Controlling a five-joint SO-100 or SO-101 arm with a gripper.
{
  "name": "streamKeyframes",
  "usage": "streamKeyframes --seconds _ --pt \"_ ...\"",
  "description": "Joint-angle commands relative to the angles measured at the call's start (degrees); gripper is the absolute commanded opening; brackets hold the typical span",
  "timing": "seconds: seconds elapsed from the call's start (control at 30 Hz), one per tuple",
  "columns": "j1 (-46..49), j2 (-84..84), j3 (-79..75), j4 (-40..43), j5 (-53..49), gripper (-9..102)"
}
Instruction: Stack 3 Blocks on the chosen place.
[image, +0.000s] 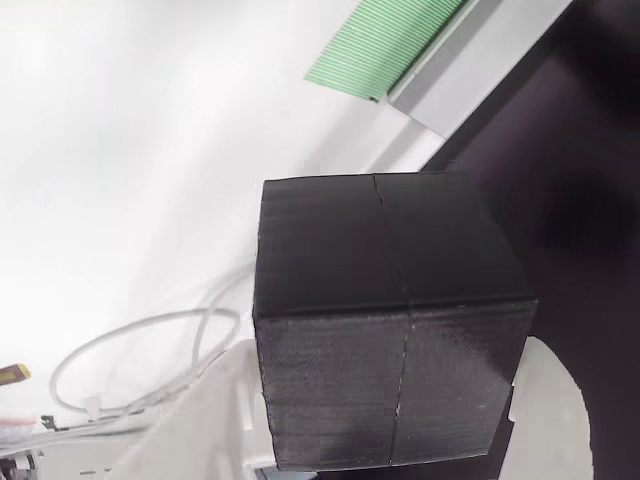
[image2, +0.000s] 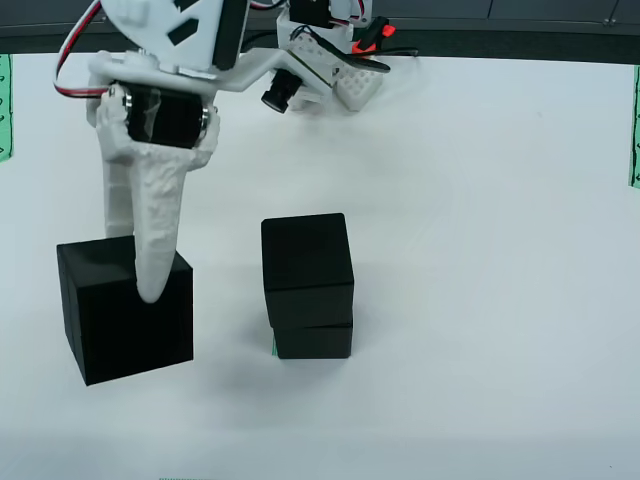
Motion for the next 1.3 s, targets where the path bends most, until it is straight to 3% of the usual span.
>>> streamKeyframes --seconds 0.0,0.7,1.27 --pt "-2.11 10.99 7.91 -5.71 -0.79 17" --pt "-8.79 46.58 51.24 -37.88 -15.56 17" --pt "-11.34 56.51 68.73 -51.50 -19.95 17"
